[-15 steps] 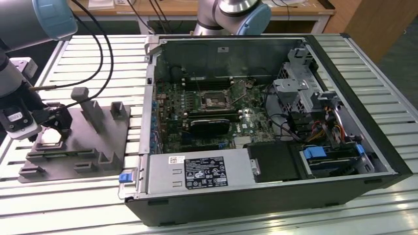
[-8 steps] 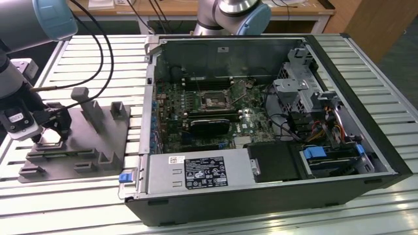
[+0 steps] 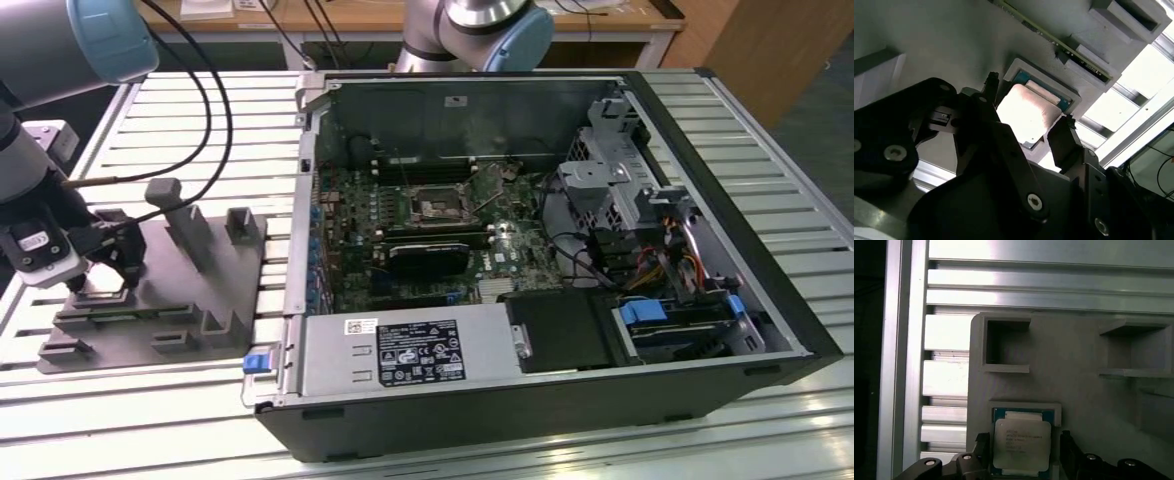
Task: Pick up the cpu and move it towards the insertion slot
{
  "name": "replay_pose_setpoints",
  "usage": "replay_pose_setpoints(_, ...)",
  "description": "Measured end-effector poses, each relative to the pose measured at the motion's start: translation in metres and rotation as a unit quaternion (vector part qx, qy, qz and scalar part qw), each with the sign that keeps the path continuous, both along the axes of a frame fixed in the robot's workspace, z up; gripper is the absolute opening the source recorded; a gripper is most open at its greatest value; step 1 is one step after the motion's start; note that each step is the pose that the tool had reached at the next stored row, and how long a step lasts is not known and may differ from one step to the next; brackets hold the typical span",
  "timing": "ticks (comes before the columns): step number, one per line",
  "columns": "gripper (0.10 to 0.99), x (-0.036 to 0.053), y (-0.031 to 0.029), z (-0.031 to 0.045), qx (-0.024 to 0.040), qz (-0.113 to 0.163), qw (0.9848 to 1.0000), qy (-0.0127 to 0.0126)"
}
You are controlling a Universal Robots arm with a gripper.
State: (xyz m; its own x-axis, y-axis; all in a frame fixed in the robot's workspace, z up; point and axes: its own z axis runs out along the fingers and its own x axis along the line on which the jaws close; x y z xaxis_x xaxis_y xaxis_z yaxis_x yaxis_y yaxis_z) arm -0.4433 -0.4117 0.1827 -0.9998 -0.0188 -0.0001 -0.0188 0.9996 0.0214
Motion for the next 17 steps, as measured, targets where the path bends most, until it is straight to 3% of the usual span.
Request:
replay_pose_setpoints(2,0.667,0.0000,0.0000,-0.0001,0.0000,0.000,1.0000,-0.0001)
replay_pose_setpoints(3,0.596,0.0000,0.0000,-0.0002,0.0001,0.000,1.0000,-0.0001)
replay_pose_setpoints(9,0.541,0.0001,0.0001,0.0008,0.0001,0.000,1.0000,-0.0003)
replay_pose_setpoints(13,0.541,0.0000,0.0001,0.0096,0.0003,0.000,1.0000,-0.0002)
replay_pose_setpoints(17,0.541,0.0001,0.0000,0.0241,0.0004,0.000,1.0000,-0.0002)
